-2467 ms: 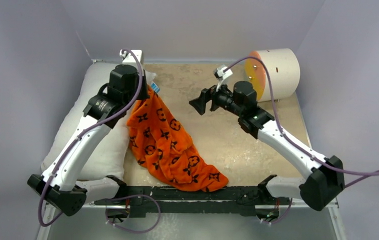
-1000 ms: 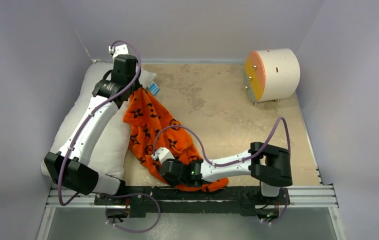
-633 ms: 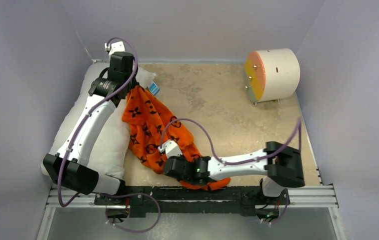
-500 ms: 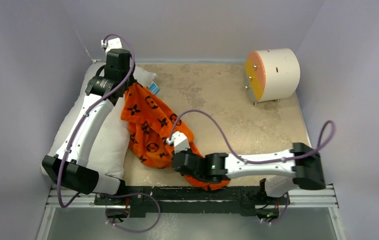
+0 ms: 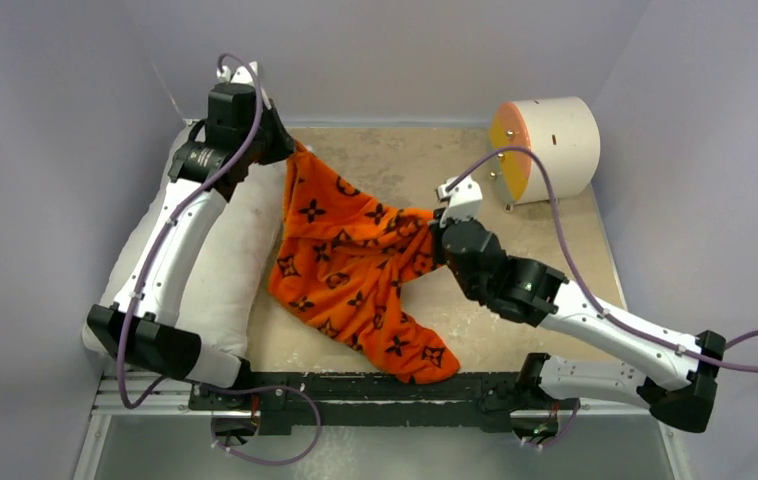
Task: Remove the pillowcase from the pillow
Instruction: Fold the pillowcase at the center of the board.
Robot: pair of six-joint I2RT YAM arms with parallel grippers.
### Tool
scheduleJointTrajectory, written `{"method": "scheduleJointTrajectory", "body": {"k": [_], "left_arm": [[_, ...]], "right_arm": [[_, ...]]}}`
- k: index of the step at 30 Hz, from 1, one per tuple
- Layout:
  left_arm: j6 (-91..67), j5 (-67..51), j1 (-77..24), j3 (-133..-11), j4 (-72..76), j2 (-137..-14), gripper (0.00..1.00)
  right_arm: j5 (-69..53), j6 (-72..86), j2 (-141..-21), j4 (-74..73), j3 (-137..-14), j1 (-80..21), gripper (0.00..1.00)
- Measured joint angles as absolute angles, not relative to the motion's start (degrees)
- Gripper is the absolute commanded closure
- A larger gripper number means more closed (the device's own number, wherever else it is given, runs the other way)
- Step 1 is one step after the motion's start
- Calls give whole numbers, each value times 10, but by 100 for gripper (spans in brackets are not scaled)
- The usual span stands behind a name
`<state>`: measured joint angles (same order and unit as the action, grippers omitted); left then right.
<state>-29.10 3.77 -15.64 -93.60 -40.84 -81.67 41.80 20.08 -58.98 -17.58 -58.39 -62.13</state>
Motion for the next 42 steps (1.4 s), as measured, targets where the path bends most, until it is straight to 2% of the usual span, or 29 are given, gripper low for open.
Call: {"method": "scheduleJointTrajectory", "body": {"k": [5, 8, 12, 14, 16, 17, 18, 19, 20, 21, 23, 27, 31, 37, 42], "left_arm": [[-316, -14, -156, -1039, -386, -888, 100], [-320, -20, -156, -1038, -379, -891, 100], [-323, -11, -156, -919, -337, -847, 100], [-328, 1, -156, -825, -331, -823, 86], [-335, 14, -156, -746, -328, -820, 68], [-338, 20, -156, -720, -328, -824, 59], [-341, 25, -156, -696, -330, -832, 52], [-344, 29, -156, -682, -332, -842, 46], [-348, 31, -156, -678, -335, -852, 43], [-350, 33, -156, -679, -334, -861, 40], [-349, 38, -156, -691, -335, -874, 37], [-348, 39, -156, -744, -337, -887, 31], [-342, -30, -156, -756, -335, -868, 29], [-331, -95, -185, -675, -350, -811, 27], [-320, -92, -203, -634, -363, -846, 26]], "right_arm": [[439, 102, -618, -157, -655, -569, 100], [444, 74, -626, -145, -667, -569, 100], [439, 92, -613, -143, -610, -569, 100], [426, 118, -608, -151, -556, -571, 97], [413, 155, -625, -193, -528, -584, 86], [407, 167, -637, -202, -525, -591, 72], [399, 178, -649, -205, -524, -597, 50], [392, 189, -660, -203, -524, -600, 34], [384, 199, -668, -202, -527, -601, 23], [378, 200, -676, -204, -535, -600, 17], [369, 207, -694, -201, -556, -595, 11], [324, 214, -710, -160, -597, -577, 10], [288, 220, -708, -129, -605, -545, 9], [262, 218, -725, -128, -605, -522, 8], [243, 214, -735, -125, -605, -518, 8]]}}
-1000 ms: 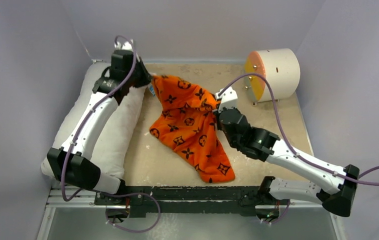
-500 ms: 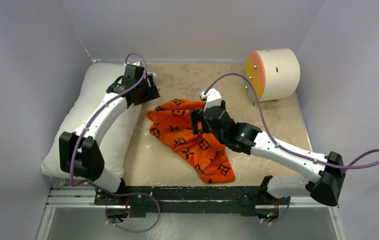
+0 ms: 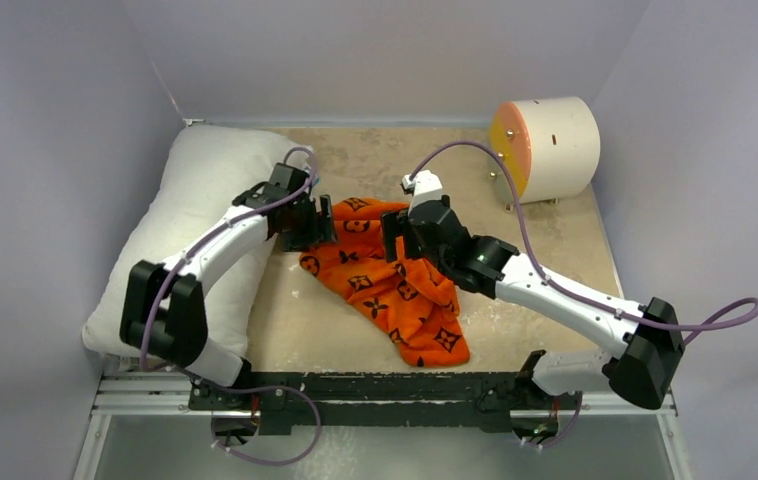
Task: Remove the pillowcase from the pillow
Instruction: Fold the pillowcase at the center of the board.
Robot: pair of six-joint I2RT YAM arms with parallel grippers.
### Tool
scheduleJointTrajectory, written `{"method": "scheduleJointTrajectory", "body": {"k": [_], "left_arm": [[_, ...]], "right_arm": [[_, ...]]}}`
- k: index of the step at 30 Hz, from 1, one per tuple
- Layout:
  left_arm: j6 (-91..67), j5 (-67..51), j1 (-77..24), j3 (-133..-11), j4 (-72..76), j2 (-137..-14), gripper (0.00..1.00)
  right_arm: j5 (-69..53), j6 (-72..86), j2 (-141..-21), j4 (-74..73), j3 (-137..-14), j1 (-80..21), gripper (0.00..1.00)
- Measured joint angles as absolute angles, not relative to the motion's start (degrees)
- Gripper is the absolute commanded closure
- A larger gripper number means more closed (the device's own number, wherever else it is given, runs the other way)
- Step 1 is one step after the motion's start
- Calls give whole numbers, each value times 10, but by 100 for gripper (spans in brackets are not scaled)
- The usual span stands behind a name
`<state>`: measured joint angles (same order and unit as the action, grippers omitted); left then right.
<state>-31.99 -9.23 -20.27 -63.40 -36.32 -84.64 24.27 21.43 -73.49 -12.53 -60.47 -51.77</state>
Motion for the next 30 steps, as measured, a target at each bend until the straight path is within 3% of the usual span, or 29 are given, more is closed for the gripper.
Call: {"method": "scheduleJointTrajectory", "body": {"k": [2, 4, 6, 7, 15, 19, 21, 24, 30], "left_arm": [[-319, -84, -204, -635, -354, -881, 32], [-323, -74, -207, -644, -343, -917, 59], [-329, -66, -211, -663, -334, -946, 97], [-330, -62, -211, -679, -332, -959, 100], [-305, -36, -210, -957, -360, -1054, 100], [-272, -36, -209, -1141, -408, -1153, 48], [-261, -36, -209, -1192, -424, -1198, 35], [-251, -29, -207, -1182, -439, -1239, 32], [-242, -23, -187, -1040, -423, -1226, 32]], "right_arm": [[241, 214, -735, -125, -605, -517, 8], [240, 214, -735, -125, -605, -517, 8], [240, 215, -734, -125, -605, -517, 9], [241, 215, -733, -126, -605, -516, 9], [239, 230, -721, -134, -588, -502, 9], [225, 234, -720, -135, -575, -492, 9], [219, 236, -721, -132, -575, -489, 8], [213, 236, -721, -130, -575, -486, 8], [198, 235, -720, -125, -565, -479, 8]]}}
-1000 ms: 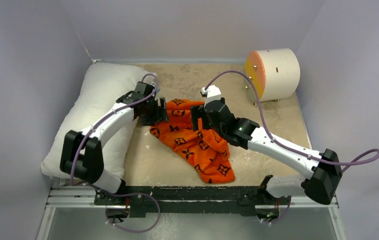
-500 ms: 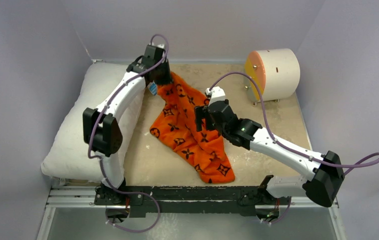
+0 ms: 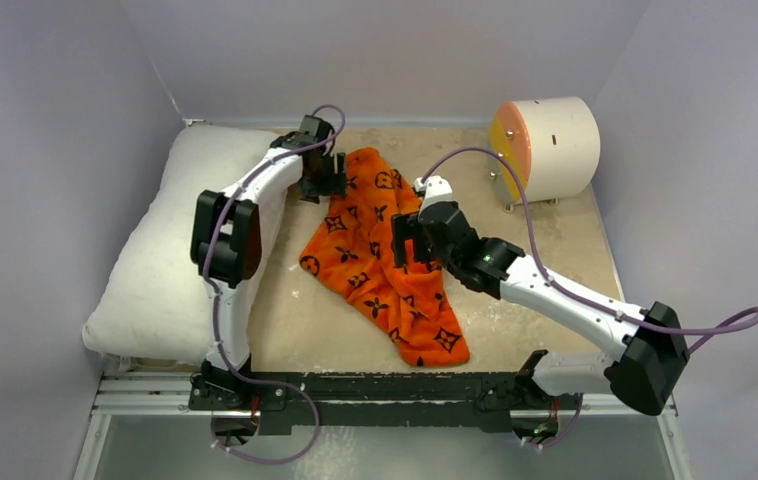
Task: Remove the pillowcase from the pillow
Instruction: Fold the pillowcase at the center of the board.
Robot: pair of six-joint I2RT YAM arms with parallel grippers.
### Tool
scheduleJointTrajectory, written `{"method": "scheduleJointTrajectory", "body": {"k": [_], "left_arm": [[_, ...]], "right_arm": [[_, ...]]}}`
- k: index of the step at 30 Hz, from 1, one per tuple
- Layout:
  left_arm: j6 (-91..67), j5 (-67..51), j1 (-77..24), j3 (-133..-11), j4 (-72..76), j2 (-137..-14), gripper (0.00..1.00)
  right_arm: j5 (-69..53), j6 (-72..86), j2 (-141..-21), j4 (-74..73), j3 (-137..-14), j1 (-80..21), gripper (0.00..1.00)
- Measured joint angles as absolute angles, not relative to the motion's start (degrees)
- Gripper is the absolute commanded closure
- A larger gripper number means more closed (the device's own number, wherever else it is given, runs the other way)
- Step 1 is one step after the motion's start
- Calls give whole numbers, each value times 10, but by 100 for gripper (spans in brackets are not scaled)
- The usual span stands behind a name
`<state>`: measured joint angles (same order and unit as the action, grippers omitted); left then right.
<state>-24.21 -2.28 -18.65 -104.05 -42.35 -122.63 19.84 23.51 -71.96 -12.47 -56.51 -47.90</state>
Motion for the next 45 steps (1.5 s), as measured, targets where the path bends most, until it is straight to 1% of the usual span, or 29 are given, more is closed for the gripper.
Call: {"method": "scheduleJointTrajectory", "body": {"k": [6, 10, 15, 20, 26, 35, 45], "left_arm": [[-224, -52, -140, -966, -352, -1188, 32], [-233, -113, -110, -952, -278, -1185, 32], [-282, -184, -90, -892, -151, -1185, 32], [-349, -226, -93, -836, -43, -1199, 33], [-386, -225, -94, -806, 7, -1207, 33], [-382, -193, -92, -795, -1, -1207, 33], [-457, -238, -86, -726, 133, -1201, 34]], "right_arm": [[185, 231, -719, -124, -557, -475, 8], [182, 229, -715, -121, -556, -475, 8], [183, 229, -688, -121, -549, -474, 8], [183, 229, -677, -122, -548, -472, 8], [183, 229, -677, -126, -548, -471, 8], [183, 229, -677, -127, -548, -469, 8], [183, 229, -677, -129, -548, -469, 8]]}}
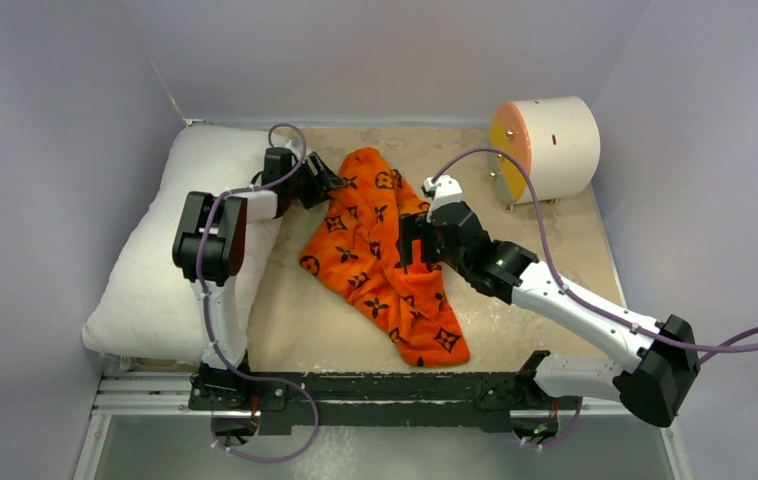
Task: Remove the pillowcase from the pillow
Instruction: Fold the pillowcase at the center of the board.
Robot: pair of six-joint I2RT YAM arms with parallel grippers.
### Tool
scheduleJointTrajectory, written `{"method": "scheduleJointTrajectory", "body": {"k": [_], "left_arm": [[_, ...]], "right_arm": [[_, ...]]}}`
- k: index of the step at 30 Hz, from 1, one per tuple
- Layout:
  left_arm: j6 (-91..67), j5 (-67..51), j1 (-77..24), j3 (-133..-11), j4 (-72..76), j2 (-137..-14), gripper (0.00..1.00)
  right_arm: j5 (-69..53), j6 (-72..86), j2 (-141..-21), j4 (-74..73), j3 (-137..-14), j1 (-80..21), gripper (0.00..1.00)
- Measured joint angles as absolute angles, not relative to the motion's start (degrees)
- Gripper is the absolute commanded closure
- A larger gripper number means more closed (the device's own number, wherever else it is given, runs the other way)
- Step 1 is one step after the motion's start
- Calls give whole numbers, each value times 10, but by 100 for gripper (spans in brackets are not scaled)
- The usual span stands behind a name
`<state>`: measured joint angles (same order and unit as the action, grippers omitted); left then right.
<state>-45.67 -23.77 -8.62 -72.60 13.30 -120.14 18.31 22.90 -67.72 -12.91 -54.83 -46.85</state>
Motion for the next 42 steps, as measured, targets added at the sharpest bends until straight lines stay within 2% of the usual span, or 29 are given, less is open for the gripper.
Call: {"method": "scheduleJointTrajectory", "body": {"k": [3, 5, 12, 16, 27, 33, 39, 42], "left_arm": [[-483, -249, -86, -712, 162, -1202, 37], [-496, -252, -86, -704, 176, -1202, 43], [-537, -252, -86, -687, 207, -1203, 82], [-545, -245, -86, -687, 213, -1203, 100], [-497, -170, -86, -720, 100, -1150, 100], [-449, -96, -84, -763, 15, -1105, 100], [-417, -52, -83, -798, -49, -1098, 100], [-409, -45, -83, -800, -66, -1098, 100]], "right_arm": [[183, 229, -677, -130, -548, -469, 8], [183, 229, -677, -130, -548, -469, 8], [183, 230, -677, -132, -548, -469, 8], [184, 232, -677, -134, -547, -469, 8], [171, 302, -666, -148, -464, -477, 11], [195, 400, -648, -227, -433, -578, 16], [225, 499, -755, -307, -447, -681, 16], [233, 523, -796, -324, -447, -694, 17]]}}
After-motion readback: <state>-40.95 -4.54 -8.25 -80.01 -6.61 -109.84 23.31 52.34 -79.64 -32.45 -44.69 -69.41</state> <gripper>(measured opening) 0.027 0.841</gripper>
